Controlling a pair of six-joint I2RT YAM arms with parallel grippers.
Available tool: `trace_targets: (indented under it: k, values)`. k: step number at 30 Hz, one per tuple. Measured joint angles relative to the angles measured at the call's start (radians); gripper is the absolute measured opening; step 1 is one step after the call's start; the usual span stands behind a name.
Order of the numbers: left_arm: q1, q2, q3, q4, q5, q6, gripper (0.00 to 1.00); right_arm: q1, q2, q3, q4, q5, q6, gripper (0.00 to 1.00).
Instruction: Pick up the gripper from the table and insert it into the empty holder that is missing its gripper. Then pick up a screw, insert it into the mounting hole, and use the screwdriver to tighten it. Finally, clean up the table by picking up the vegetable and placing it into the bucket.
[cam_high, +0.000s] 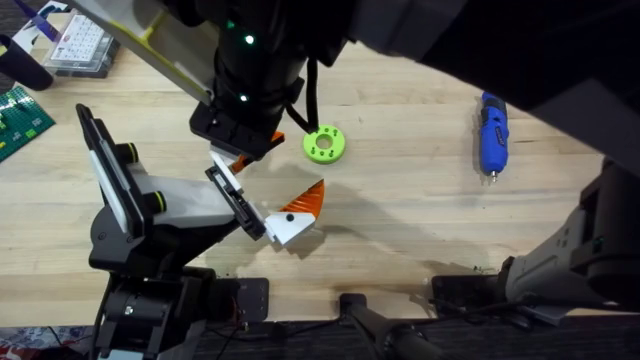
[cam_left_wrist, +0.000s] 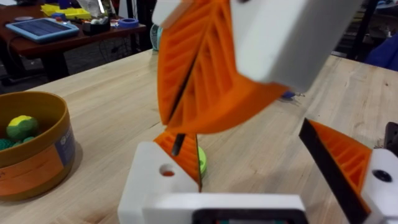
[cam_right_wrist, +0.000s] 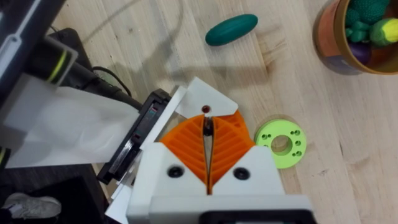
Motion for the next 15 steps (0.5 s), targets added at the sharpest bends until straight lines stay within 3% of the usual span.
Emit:
trace_targets:
  k: [15]
  values:
    - [0.0, 0.0, 0.0, -0.007, 0.0, 0.0, 0.987, 0.001, 0.0, 0.0, 0.002, -0.001, 0.001, 0.013]
